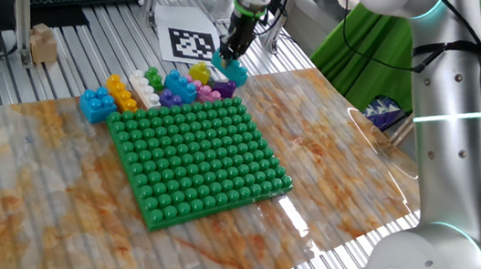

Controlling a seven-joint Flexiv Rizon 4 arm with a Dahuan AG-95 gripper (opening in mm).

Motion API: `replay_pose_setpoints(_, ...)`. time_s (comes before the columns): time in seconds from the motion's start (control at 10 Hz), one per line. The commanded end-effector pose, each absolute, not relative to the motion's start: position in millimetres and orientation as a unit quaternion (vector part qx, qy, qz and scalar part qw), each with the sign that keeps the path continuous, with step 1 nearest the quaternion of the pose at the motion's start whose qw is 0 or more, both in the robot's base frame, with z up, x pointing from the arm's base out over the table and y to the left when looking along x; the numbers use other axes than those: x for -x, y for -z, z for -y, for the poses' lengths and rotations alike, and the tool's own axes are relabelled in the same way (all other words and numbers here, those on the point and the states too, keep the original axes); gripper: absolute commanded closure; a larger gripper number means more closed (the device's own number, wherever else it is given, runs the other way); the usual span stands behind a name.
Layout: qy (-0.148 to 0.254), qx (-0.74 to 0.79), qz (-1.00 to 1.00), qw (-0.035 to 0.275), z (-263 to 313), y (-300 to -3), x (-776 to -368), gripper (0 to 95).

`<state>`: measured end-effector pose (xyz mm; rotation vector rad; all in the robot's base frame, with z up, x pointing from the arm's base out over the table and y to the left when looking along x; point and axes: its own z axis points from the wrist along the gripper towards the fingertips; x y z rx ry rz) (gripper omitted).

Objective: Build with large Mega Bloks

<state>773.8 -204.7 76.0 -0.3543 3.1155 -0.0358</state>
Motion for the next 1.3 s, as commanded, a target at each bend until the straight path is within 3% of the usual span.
replay_pose_setpoints(0.1,0.016,0.109,-0.994,-0.003,200,-91,-775,95.0)
replay_pose_setpoints(0.5,0.013,0.075,-0.997,-0.019,183,-117,-779,95.0)
replay_pose_setpoints(1.3,0.007,0.026,-1.000,-0.016,138,-129,-775,95.0)
